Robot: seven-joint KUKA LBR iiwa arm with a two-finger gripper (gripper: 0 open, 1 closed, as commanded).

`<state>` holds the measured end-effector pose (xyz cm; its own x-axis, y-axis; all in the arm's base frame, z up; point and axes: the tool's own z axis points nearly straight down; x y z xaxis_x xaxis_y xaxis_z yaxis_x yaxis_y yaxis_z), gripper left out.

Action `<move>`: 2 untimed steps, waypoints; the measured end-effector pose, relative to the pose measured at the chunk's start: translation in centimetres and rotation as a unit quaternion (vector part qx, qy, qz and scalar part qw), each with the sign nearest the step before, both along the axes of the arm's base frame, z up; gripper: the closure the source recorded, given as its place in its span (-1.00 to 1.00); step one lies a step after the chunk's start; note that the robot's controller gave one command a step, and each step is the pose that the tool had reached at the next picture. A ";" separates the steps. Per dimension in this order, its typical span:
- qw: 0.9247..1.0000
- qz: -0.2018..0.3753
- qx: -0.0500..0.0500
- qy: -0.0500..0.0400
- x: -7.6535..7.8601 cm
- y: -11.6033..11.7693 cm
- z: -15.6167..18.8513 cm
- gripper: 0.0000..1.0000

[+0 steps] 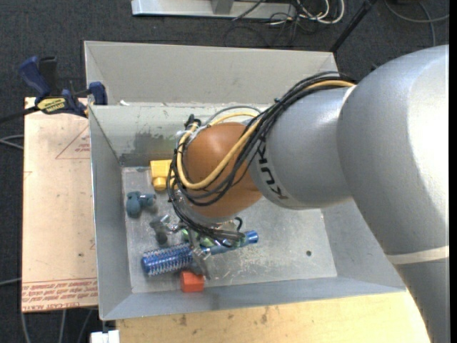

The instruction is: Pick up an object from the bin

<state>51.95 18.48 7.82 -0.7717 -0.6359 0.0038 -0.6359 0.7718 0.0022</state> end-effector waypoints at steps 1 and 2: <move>0.993 0.116 0.002 -0.004 1.1 -1.5 3.3 -1.00; 0.968 0.250 0.001 -0.001 1.5 -3.6 -0.9 -1.00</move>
Offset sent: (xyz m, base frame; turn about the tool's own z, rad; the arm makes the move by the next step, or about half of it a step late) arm 0.0100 -0.0151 0.0320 -0.2362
